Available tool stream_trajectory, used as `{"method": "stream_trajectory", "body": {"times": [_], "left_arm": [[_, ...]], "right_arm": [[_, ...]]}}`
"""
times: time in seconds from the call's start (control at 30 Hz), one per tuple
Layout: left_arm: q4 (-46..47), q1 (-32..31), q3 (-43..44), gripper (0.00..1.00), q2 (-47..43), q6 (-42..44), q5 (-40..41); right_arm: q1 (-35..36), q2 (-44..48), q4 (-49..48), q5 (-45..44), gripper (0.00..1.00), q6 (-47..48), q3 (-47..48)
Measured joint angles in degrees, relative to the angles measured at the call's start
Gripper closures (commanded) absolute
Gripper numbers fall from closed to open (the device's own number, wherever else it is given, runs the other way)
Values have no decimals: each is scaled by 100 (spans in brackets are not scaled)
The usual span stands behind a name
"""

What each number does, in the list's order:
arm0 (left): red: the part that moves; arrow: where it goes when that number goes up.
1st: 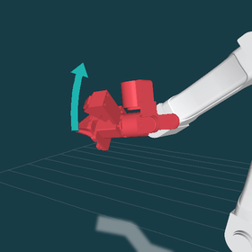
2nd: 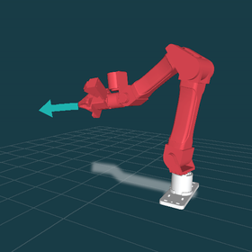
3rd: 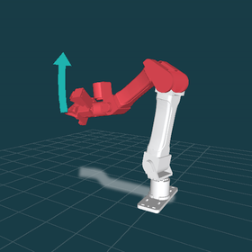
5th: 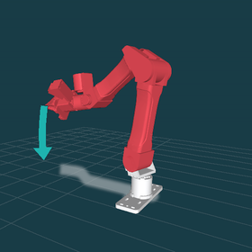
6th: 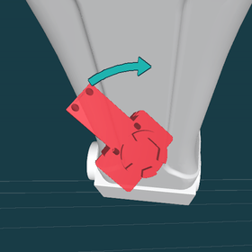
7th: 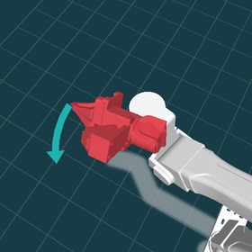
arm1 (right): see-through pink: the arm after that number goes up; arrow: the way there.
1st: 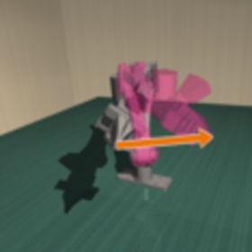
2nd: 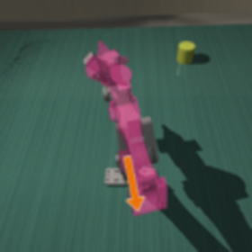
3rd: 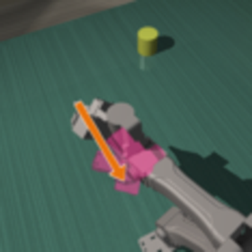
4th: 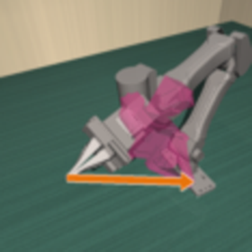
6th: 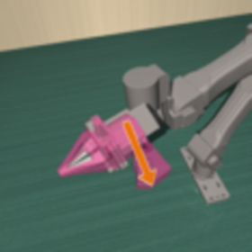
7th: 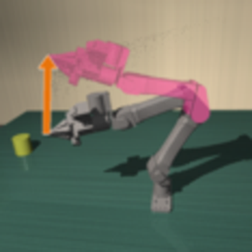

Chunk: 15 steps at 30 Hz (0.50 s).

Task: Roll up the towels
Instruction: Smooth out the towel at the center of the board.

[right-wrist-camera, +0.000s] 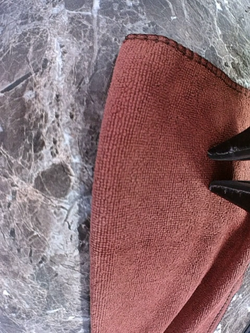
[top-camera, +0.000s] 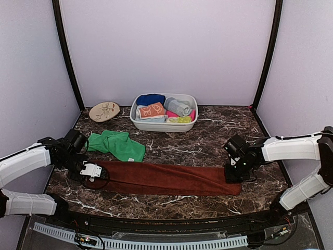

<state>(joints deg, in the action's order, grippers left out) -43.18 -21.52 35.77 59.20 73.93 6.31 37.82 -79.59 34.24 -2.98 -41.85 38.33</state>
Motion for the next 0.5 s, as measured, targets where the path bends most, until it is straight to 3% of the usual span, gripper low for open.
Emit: {"method": "stream_trajectory", "body": {"times": [0.5], "left_arm": [[-179, 234, -420, 100, -450, 369, 111]], "right_arm": [[0, 2, -24, -105, 86, 72, -17]]}}
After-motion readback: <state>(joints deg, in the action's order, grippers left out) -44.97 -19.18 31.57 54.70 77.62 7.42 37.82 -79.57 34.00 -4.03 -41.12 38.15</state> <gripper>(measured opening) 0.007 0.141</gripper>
